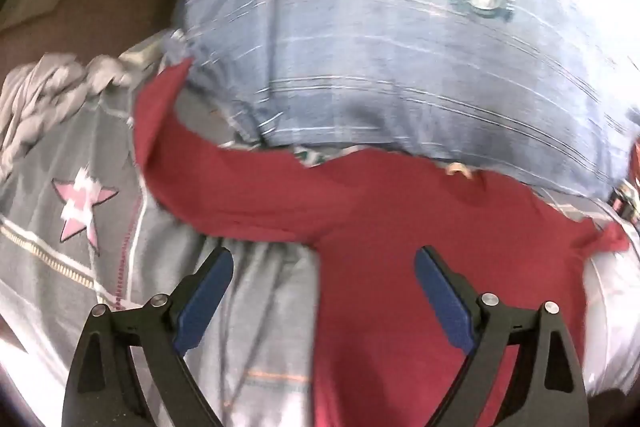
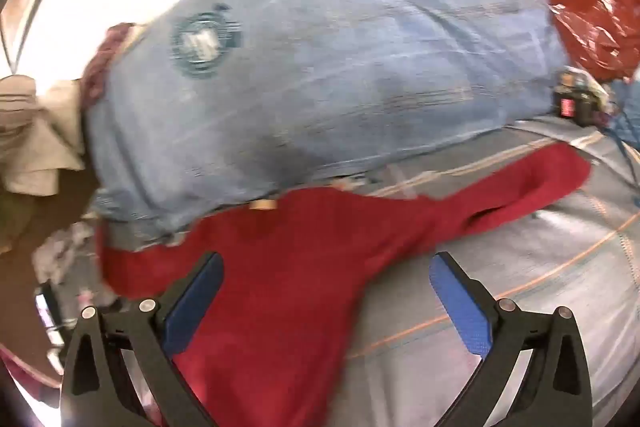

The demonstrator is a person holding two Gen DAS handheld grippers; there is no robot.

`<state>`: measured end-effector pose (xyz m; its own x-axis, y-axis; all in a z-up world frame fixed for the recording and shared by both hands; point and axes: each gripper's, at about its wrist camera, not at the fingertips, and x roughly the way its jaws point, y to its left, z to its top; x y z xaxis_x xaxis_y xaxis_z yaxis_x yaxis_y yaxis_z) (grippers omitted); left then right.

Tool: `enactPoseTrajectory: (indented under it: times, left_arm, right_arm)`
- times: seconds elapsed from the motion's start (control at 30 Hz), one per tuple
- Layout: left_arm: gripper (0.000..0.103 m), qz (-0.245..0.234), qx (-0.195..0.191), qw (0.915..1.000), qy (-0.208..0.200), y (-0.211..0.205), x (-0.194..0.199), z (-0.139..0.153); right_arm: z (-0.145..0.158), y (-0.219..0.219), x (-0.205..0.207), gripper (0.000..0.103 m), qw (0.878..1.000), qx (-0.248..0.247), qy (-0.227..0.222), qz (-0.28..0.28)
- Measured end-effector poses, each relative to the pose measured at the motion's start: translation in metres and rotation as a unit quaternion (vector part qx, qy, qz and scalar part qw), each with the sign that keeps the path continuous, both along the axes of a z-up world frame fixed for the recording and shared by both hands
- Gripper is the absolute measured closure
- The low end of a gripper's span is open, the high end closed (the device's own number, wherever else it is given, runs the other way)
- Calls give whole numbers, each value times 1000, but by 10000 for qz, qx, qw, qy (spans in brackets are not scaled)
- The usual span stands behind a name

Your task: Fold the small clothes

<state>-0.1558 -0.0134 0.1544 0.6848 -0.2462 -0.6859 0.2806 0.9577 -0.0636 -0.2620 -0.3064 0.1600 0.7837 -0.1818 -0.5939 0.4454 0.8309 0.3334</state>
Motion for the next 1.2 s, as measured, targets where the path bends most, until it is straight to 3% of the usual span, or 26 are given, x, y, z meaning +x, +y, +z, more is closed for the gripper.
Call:
enactPoseTrajectory:
  times: [0.23,0.4,0.5,0.67,0.8,0.9,1.2]
  left_arm:
    - [10,-150,43,9998,114,-10,-4,10]
    - [10,8,-15,9996,293,-22,23,10]
    - [10,198,37,9994,271,-43,38,-7]
    - [10,226,133,9994,221,-52,62,-34]
    - [10,244,215,9995,54,-46,75,-58]
    - [10,318,326,9989,145,-49,89,-76]
    - [10,334,475,9982,159,-61,106,-91]
  right_arm:
    - [37,75,17,0,9954,-244,-46,927]
    - [35,94,52,0,9914,-916,218,904]
    - [14,97,76,0,9882,-1353,386,611]
    - [-27,93,114,0,9843,-1611,606,382]
    - [-63,83,139,0,9849,-1525,673,464]
    - [-83,78,150,0,9861,-1461,656,439]
    - [-117,74,163,1,9839,-1429,906,578]
